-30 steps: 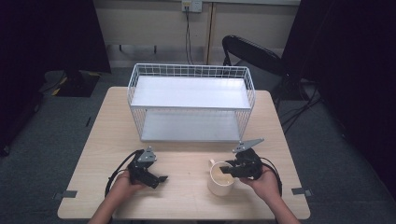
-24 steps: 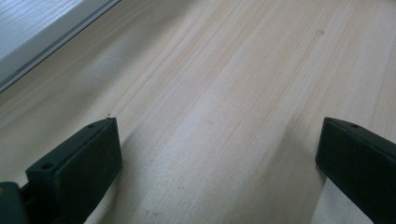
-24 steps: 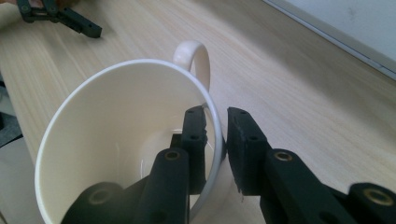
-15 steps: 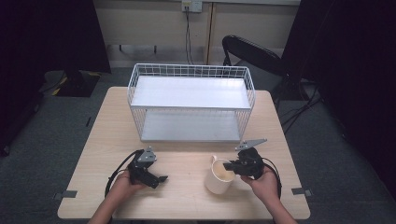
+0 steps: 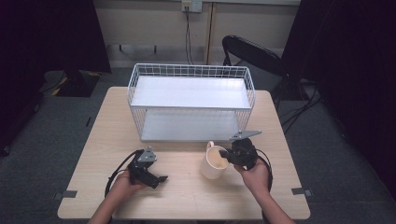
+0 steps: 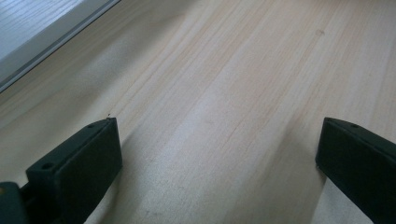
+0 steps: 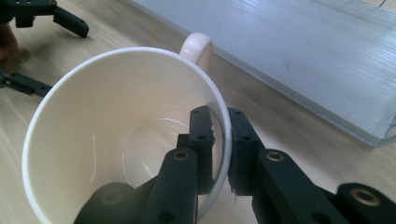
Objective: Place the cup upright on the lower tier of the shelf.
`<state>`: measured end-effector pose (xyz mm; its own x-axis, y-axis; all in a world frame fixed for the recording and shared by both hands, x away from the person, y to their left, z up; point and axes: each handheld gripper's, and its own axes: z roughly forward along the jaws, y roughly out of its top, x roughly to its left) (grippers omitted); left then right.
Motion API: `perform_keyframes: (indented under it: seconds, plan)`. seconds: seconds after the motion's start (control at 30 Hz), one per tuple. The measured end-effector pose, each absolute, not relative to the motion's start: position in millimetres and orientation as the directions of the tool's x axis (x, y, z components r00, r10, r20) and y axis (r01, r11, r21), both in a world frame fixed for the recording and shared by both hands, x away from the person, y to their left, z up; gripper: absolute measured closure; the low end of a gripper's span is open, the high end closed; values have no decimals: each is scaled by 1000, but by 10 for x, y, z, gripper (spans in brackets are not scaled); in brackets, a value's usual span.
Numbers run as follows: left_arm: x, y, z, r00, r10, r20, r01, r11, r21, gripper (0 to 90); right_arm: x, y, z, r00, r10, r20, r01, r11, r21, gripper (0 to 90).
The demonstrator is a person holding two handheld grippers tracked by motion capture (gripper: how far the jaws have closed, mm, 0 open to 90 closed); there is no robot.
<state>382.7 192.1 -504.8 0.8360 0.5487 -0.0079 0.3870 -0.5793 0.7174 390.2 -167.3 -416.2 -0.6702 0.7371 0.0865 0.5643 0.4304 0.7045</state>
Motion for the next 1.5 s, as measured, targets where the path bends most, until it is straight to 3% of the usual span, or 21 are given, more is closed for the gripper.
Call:
perform_keyframes:
  seconds: [1.5]
  plan:
    - [3827, 1921, -5048, 836, 549, -8, 387, -579, 717, 0, 4229, -1473, -4154, -509, 861, 4, 543, 318, 777, 831]
